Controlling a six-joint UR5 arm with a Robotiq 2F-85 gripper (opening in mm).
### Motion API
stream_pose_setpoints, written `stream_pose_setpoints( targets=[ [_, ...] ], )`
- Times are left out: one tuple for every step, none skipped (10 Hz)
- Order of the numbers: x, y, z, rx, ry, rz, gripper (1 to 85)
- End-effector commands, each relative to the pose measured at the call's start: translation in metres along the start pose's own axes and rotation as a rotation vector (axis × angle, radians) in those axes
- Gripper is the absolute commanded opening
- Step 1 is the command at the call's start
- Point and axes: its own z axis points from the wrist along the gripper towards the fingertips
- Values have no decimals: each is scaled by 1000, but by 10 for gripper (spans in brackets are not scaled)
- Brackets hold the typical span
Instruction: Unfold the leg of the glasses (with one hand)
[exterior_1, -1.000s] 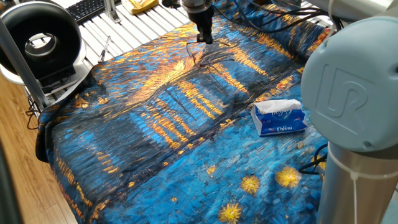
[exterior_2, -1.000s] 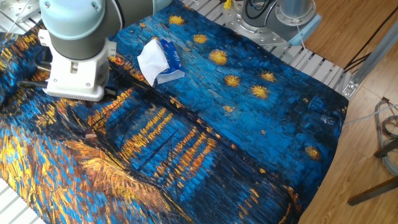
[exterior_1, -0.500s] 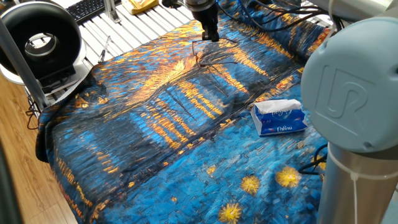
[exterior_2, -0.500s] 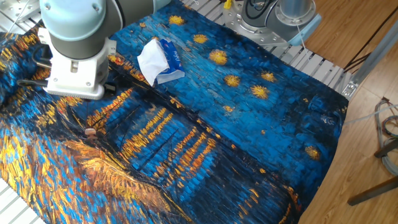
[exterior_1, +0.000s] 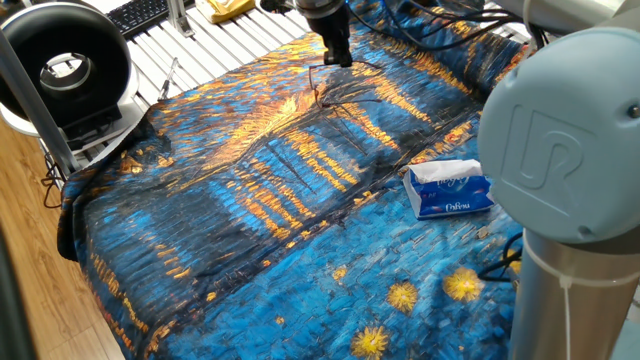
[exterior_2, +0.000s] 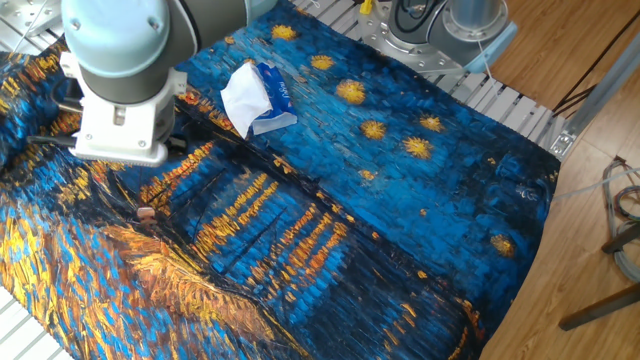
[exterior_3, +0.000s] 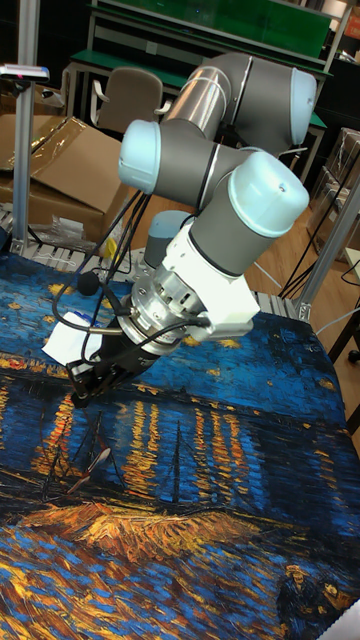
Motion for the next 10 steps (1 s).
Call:
stream_pose_setpoints(
  targets=[
    [-12,7,-1,-29,-18,1,10],
    [-15,8,-2,-28,-14,1,10],
    [-18,8,-2,-28,-12,1,10],
    [-22,9,-2,-29,-13,1,10],
    [-26,11,-3,-33,-16,5,10],
    [-32,11,-4,-32,-17,8,10],
    [-35,12,-5,-31,-15,4,17],
    [-37,14,-4,-39,-13,2,37],
    [-43,17,-3,-45,-12,3,63],
    [-48,19,-4,-48,-7,6,63]
  ],
)
